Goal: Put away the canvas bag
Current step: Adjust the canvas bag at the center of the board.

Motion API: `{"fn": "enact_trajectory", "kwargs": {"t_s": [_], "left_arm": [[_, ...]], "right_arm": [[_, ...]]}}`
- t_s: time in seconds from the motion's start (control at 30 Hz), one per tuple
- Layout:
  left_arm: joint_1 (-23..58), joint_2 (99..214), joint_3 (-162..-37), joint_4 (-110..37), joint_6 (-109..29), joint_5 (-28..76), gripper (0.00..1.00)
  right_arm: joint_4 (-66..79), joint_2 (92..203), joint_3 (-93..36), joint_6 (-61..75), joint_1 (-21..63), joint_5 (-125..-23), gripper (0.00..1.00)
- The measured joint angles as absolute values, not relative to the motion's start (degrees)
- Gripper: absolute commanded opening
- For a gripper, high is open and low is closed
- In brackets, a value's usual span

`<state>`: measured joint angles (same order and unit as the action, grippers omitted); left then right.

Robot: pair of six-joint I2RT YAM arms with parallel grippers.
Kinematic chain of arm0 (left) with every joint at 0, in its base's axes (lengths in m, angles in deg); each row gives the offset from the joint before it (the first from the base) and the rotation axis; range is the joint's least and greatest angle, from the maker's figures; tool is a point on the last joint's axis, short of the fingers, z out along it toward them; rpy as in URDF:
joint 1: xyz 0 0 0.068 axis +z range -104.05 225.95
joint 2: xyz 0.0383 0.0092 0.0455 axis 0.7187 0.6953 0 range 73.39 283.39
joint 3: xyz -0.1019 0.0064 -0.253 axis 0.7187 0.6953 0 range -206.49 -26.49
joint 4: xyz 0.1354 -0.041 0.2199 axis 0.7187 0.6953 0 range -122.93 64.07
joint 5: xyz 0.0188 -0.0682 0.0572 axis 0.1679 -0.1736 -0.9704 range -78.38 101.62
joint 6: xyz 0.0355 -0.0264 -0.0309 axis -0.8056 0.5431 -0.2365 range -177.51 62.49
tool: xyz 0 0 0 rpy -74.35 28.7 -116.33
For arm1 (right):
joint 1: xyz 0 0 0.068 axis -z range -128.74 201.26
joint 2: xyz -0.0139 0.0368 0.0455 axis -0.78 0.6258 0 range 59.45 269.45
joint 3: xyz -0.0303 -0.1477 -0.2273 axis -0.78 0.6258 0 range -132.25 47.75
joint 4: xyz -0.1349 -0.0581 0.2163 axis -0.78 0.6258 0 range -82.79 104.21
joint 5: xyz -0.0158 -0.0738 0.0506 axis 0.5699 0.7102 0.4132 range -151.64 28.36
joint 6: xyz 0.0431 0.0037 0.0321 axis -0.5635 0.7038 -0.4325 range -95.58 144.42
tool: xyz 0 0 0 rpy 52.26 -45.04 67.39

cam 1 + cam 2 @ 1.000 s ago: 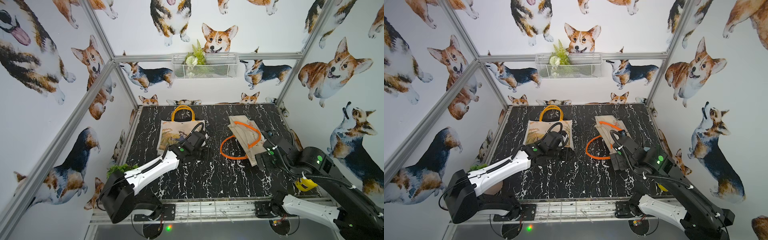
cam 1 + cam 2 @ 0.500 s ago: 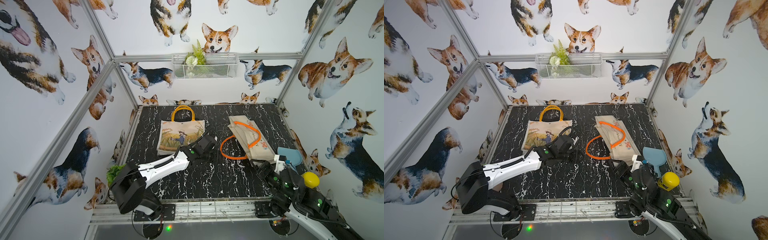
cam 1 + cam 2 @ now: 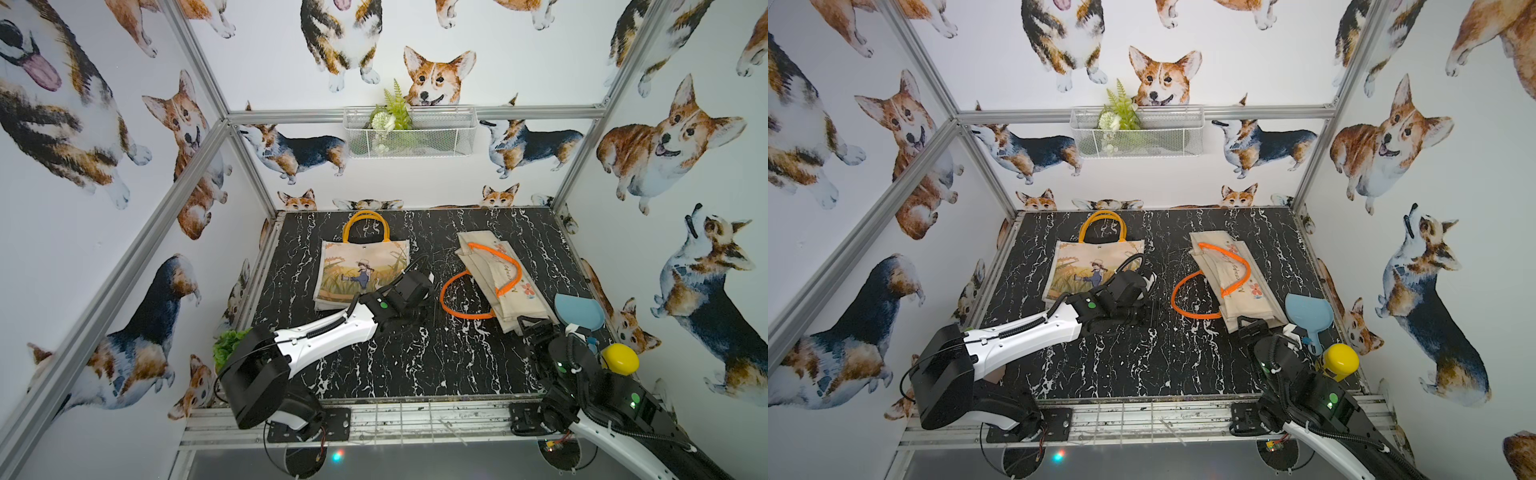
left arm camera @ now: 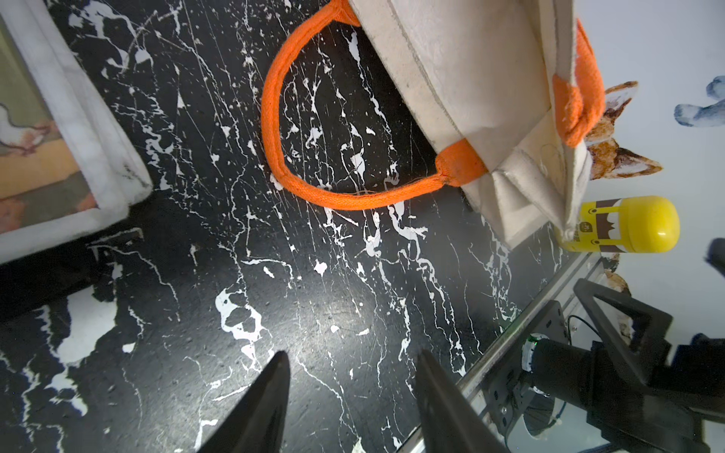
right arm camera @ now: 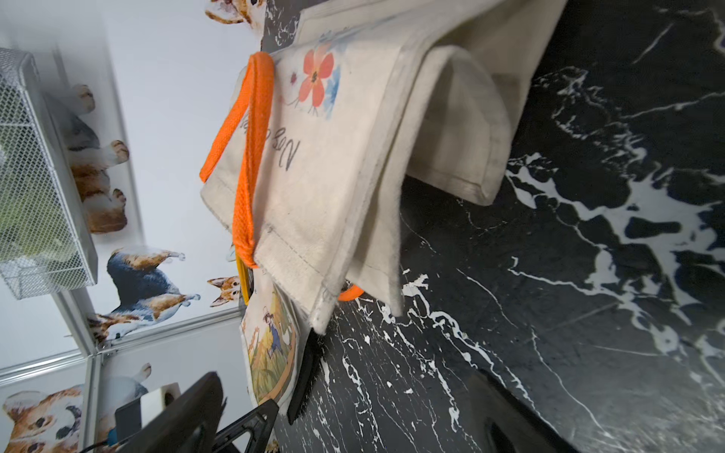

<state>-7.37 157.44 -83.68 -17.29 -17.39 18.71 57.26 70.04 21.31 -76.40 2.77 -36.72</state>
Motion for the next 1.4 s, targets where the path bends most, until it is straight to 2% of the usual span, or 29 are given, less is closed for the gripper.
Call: {"fn": "enact_trajectory", "kwargs": {"t_s": [0.3,0.6,0.7,0.77,0.8,0.87,0.9,0.97,1.0,1.17,1.4], "left_arm": [[-7.4,156.9,-83.5,-17.0,-17.4,18.6,0.54],[-7.4,157.0,-84.9,-15.6,-19.0,18.6,0.55],[-7.4,157.0,-85.0,-14.6,-19.4,18.6,0.54],[-7.4,157.0,-84.9,-14.5,-19.6,18.6,0.54],[-7.4,157.0,-84.8,-14.5,-19.8,18.6,0.54],[-7.4,157.0,-84.4,-14.5,-19.8,18.8,0.54],[-7.4,157.0,-84.0,-14.5,-19.8,18.8,0.54],[-7.4,156.9,-83.4,-14.5,-19.7,18.8,0.54],[-7.4,156.7,-83.0,-14.5,-19.7,18.8,0.54],[-7.4,154.8,-82.8,-13.7,-19.9,19.0,0.55],[-4.5,149.3,-85.9,-8.3,-23.3,17.9,0.56]], "right_arm": [[51.4,73.7,28.2,-78.9,3.6,-34.4,1.0],[33.8,79.0,37.2,-78.2,11.7,-36.2,0.99],[28.3,81.4,38.8,-77.4,12.8,-36.2,0.89],[24.7,82.7,39.6,-77.3,13.2,-36.1,0.73],[22.3,83.8,40.1,-77.2,13.5,-36.2,0.62],[19.4,85.5,40.7,-77.2,13.6,-36.2,0.51],[17.4,86.6,41.0,-77.2,13.8,-36.2,0.41],[14.8,88.5,41.1,-76.7,13.9,-36.2,0.09],[13.7,89.6,40.9,-76.1,13.9,-36.2,0.0],[13.7,91.9,33.4,-72.0,14.1,-38.7,0.0],[30.2,96.6,4.6,-59.4,14.3,-50.2,0.0]]}}
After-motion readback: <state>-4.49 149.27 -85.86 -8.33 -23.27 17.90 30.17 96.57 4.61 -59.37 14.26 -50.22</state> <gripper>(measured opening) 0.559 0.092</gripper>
